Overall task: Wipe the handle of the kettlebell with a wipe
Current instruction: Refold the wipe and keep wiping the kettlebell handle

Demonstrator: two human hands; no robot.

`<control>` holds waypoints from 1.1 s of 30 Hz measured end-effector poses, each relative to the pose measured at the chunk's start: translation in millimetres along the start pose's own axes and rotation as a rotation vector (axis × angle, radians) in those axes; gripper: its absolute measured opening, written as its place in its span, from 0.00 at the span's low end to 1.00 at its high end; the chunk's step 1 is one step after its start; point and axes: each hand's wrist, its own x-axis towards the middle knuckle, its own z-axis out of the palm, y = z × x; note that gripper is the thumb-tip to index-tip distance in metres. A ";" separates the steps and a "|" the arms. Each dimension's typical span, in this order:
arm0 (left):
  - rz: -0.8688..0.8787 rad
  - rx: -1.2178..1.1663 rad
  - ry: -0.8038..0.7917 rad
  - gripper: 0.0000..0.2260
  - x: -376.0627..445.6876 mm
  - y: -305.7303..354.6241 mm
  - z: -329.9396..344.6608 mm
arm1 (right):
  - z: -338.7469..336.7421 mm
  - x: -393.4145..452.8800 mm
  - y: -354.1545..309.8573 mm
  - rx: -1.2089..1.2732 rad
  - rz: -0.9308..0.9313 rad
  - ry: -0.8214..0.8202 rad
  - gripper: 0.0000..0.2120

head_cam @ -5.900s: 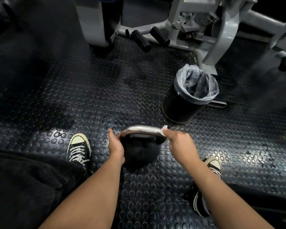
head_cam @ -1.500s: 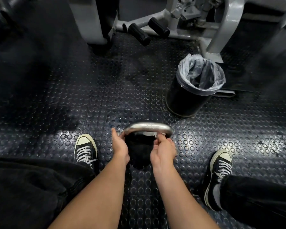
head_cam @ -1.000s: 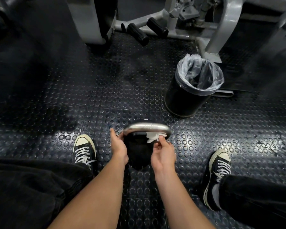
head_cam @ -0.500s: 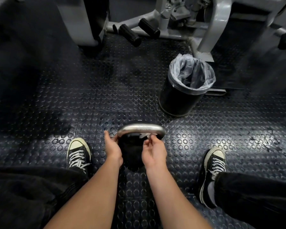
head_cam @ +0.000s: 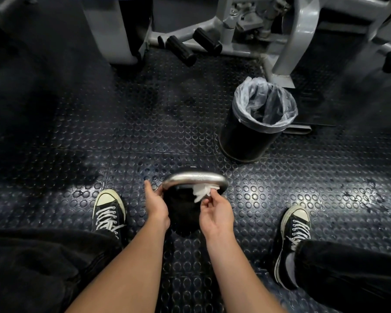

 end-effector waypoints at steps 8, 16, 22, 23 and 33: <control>0.015 -0.021 0.009 0.28 -3.3 0.8 2.2 | 10.7 1.3 1.3 0.015 0.022 -0.044 0.09; 0.008 -0.015 0.007 0.29 -3.0 0.7 0.9 | 16.3 1.0 -0.3 0.049 0.024 -0.014 0.08; -0.007 -0.008 0.001 0.29 1.8 -1.1 -0.7 | 9.5 0.1 -4.9 0.018 0.051 -0.014 0.08; -0.005 -0.003 0.004 0.30 2.7 -0.8 -1.2 | 11.7 0.9 -4.8 0.016 0.049 -0.011 0.09; -0.012 -0.012 0.022 0.31 11.8 -3.4 -2.8 | -0.6 -2.4 -9.5 -0.035 0.050 -0.027 0.06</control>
